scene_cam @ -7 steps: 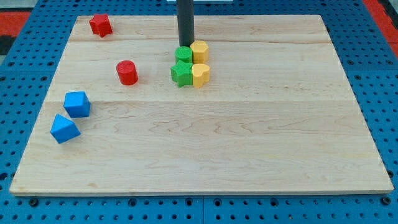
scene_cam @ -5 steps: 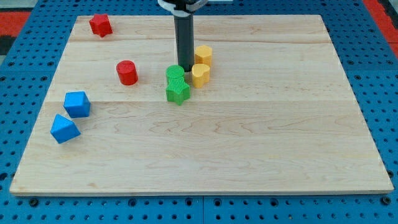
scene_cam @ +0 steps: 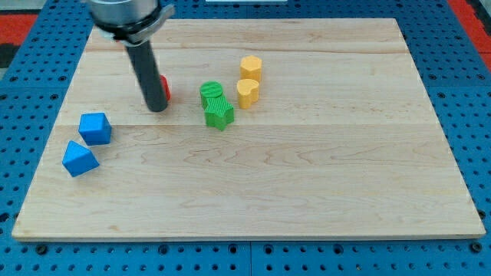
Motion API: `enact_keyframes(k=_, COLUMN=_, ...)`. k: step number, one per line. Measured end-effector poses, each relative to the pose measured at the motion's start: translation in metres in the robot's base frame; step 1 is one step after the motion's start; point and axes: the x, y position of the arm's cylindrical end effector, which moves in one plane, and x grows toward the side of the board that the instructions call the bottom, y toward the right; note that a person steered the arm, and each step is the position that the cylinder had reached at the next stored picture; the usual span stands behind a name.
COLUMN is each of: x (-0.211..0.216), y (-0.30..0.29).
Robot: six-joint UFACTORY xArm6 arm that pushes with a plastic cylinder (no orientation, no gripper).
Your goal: Move the red circle to the top center of the board
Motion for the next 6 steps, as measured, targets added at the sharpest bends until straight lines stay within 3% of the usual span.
enact_keyframes(k=1, x=-0.033, y=0.015)
enact_keyframes(k=3, x=-0.01, y=-0.052)
enact_keyframes(k=4, x=-0.035, y=-0.053)
enact_keyframes(k=6, x=-0.095, y=0.017)
